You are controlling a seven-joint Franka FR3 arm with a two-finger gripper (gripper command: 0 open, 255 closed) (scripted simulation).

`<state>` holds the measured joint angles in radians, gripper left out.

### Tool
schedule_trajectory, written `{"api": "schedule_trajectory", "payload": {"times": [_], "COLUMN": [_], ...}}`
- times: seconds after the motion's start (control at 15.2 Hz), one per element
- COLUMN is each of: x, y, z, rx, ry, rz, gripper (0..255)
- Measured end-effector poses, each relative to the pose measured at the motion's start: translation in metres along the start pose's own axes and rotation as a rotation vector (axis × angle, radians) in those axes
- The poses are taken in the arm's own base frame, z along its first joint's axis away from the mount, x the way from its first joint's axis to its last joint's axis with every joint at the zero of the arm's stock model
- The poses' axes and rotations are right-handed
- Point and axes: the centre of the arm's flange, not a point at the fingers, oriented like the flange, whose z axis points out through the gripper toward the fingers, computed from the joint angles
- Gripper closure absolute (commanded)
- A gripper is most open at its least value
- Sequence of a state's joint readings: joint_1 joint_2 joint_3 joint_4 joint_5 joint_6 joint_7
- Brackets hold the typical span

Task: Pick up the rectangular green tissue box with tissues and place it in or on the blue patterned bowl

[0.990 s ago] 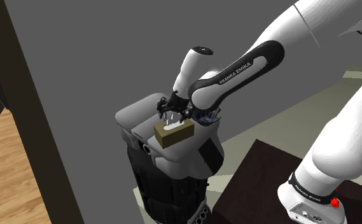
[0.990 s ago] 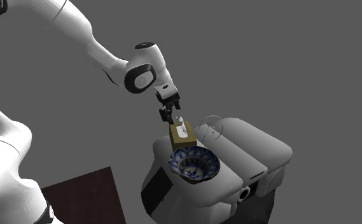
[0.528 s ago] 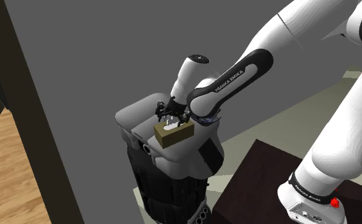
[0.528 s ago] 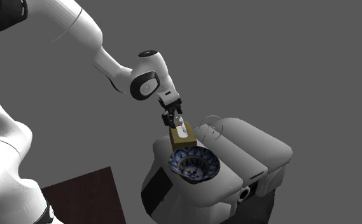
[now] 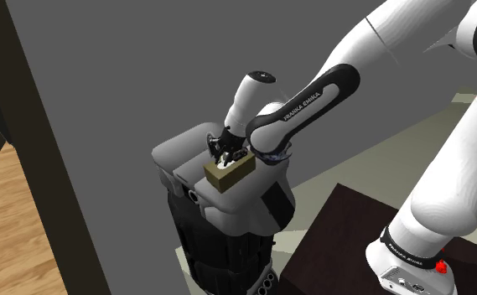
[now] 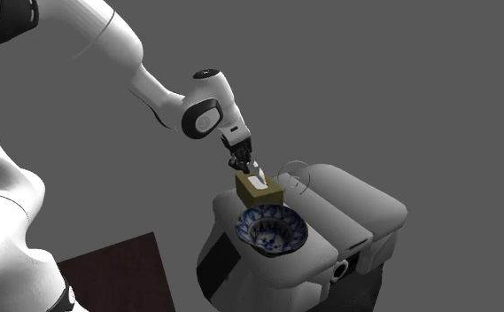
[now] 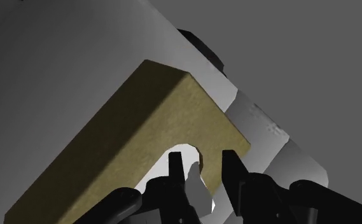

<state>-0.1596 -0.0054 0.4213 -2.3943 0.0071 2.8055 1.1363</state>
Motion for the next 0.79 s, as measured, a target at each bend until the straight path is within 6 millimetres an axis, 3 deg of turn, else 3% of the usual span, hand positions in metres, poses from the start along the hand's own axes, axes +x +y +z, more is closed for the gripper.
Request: {"api": "schedule_trajectory", "payload": {"times": [0.53, 0.79], "x": [0.0, 0.002], "y": [-0.001, -0.006], "z": [-0.002, -0.016], "rx": [0.0, -0.007], "ry": [-0.001, -0.004], "rz": [0.0, 0.0], "gripper": [255, 255]}}
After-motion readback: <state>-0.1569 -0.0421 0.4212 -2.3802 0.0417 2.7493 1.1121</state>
